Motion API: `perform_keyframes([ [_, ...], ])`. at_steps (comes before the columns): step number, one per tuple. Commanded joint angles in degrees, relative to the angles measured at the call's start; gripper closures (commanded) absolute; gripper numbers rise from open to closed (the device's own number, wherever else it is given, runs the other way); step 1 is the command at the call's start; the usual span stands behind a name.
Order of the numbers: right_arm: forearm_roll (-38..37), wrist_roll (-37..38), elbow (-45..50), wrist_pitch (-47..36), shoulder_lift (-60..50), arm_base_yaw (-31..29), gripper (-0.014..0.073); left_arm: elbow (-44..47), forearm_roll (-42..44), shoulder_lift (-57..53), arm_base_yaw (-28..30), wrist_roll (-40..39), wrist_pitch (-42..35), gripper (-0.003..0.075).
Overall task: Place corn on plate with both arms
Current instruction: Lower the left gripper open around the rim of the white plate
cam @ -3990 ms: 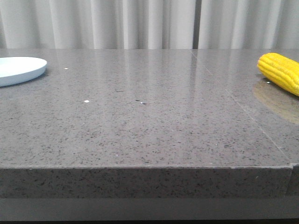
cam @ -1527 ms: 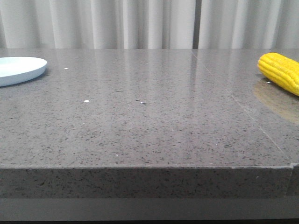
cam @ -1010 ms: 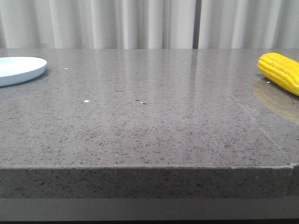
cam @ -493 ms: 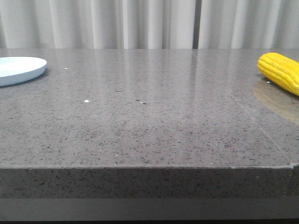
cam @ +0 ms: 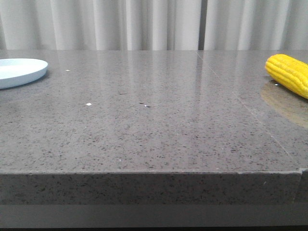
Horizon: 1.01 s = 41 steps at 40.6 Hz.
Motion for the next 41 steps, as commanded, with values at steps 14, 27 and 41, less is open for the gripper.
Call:
perform_keyframes([
  [14, 0.25, -0.14, -1.26, -3.8, 0.34, 0.06, -0.007, -14.65, -15.96, 18.31, 6.55, 9.1, -2.72, 0.0174],
  [27, 0.25, -0.14, -1.26, -3.8, 0.34, 0.06, -0.007, -21.59, -16.76, 27.59, 6.55, 9.1, -2.77, 0.0174],
  [41, 0.25, -0.14, -1.26, -3.8, 0.34, 0.06, -0.007, -24.32, -18.2, 31.18, 6.55, 9.1, -2.43, 0.047],
])
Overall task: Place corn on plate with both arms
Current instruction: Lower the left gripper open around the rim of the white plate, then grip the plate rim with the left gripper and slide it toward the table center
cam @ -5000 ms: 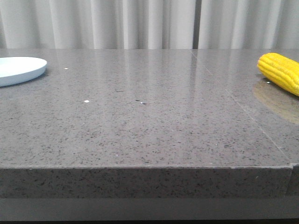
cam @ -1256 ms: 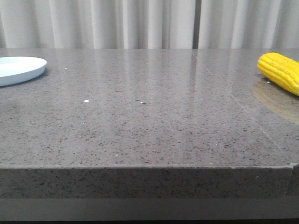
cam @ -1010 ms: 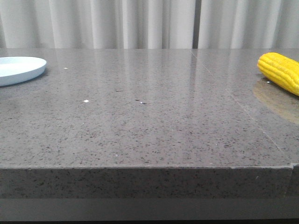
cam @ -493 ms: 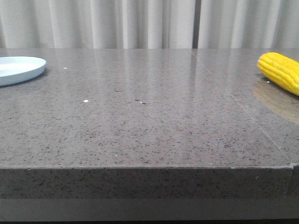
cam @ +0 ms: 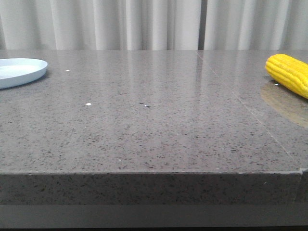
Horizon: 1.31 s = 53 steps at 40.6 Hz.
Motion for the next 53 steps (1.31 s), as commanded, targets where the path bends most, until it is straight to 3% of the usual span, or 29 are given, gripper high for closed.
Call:
perform_keyframes([
  [1, 0.25, -0.14, -1.26, -3.8, 0.34, 0.06, -0.007, -1.95, -1.64, -2.86, -0.07, 0.02, -1.76, 0.0523],
  [5, 0.25, -0.14, -1.26, -3.8, 0.34, 0.06, -0.007, -1.95, -1.64, -2.86, -0.07, 0.02, -1.76, 0.0673],
  [8, 0.25, -0.14, -1.26, -3.8, 0.34, 0.06, -0.007, -1.95, -1.64, -2.86, -0.07, 0.02, -1.76, 0.0738],
  [27, 0.25, -0.14, -1.26, -3.8, 0.34, 0.06, -0.007, -2.06, -2.51, -9.64, -3.64, 0.11, -0.92, 0.0741],
  [40, 0.25, -0.14, -1.26, -3.8, 0.34, 0.06, -0.007, -6.87, -4.33, -13.48, -15.14, 0.23, 5.61, 0.0741],
  [53, 0.25, -0.14, -1.26, -3.8, 0.34, 0.06, -0.007, -7.14, -5.58, -12.21, -28.02, 0.23, 5.63, 0.0741],
])
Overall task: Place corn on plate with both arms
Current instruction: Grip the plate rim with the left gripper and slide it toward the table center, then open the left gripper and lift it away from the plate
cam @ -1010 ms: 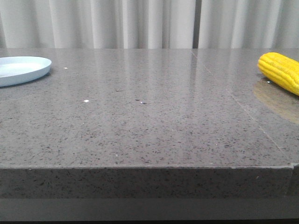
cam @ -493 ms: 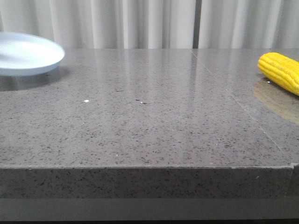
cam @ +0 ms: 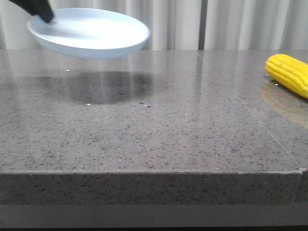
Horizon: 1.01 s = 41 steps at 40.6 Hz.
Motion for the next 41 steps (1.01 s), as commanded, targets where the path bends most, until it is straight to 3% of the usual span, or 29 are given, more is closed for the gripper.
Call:
perform_keyframes([
  [1, 0.25, -0.14, -1.26, -3.8, 0.34, 0.06, -0.007, -2.01, -2.01, -1.86, -3.58, 0.02, -2.16, 0.0741],
  [15, 0.25, -0.14, -1.26, -3.8, 0.34, 0.06, -0.007, -2.01, -2.53, 4.54, -10.66, 0.02, -3.88, 0.0741],
  [26, 0.25, -0.14, -1.26, -3.8, 0.34, 0.06, -0.007, -2.01, -2.77, 8.2, -11.49, -0.09, -4.4, 0.0725],
  [30, 0.25, -0.14, -1.26, -3.8, 0.34, 0.06, -0.007, -2.01, -2.67, 8.2, -11.49, -0.09, -4.4, 0.0634],
  [37, 0.25, -0.14, -1.26, -3.8, 0.34, 0.06, -0.007, -2.01, -1.65, 8.2, -11.49, -0.09, -3.32, 0.0349],
  [41, 0.25, -0.14, -1.26, -3.8, 0.34, 0.06, -0.007, -2.53, 1.55, 7.31, -11.49, -0.09, -0.88, 0.0268],
])
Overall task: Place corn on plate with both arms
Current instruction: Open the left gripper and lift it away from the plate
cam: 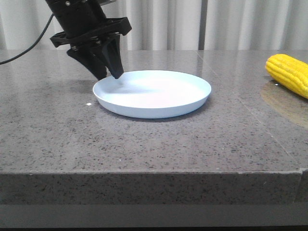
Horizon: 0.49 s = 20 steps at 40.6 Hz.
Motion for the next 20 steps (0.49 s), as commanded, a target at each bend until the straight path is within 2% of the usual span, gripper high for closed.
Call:
perform_keyframes([
  [1, 0.25, -0.14, -1.26, -3.8, 0.34, 0.06, -0.007, -2.27, 2.33, -4.5, -0.5, -0.09, 0.32, 0.0262],
  [10, 0.25, -0.14, -1.26, -3.8, 0.34, 0.06, -0.007, -2.02, 12.25, -12.83, -2.67, -3.2, 3.66, 0.026],
  [17, 0.25, -0.14, -1.26, -3.8, 0.34, 0.06, -0.007, -0.25, 21.57, -20.78, -8.78, -7.53, 5.49, 0.026],
  [20, 0.25, -0.14, -1.26, -3.8, 0.34, 0.06, -0.007, 1.74, 22.84, -24.63, -11.19, -9.38, 4.96, 0.026],
])
